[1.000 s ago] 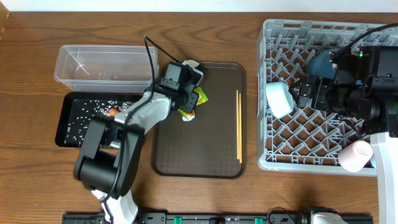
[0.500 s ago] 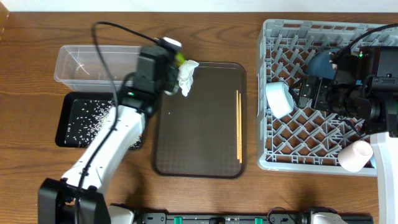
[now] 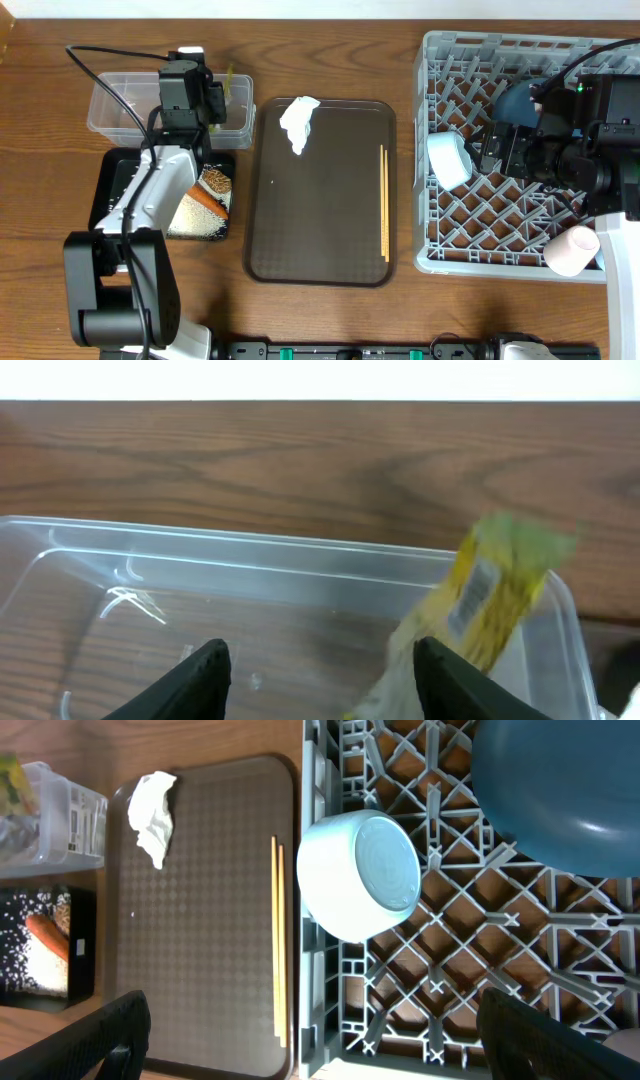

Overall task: Sort waste into correct bins and load items into the dishwasher rack
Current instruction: 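Return left gripper to the brown tray and grasp the white tissue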

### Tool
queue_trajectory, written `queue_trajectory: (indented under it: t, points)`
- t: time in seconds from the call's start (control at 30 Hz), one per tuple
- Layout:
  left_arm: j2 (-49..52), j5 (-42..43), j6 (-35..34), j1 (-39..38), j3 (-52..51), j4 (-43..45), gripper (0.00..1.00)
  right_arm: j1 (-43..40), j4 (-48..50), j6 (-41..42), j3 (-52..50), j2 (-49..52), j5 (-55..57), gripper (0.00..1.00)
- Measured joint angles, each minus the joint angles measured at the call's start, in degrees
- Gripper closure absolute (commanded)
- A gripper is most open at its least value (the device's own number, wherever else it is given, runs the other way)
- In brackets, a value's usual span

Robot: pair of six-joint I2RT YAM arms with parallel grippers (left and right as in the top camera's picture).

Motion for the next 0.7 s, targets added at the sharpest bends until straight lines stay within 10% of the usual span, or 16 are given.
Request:
queue_trajectory:
  t: [0.37, 0.7]
  points:
    - [-11.8, 7.87, -0.28, -7.67, 0.07, -8.41, 0.38, 0.0, 0.0, 0.07, 0.0, 0.02, 0.0, 0.03]
    - [3.37, 8.81, 7.93, -19.54, -0.04, -0.98, 0.26, 0.0, -0.09, 0.07, 0.0, 0.02, -0.02, 0.03]
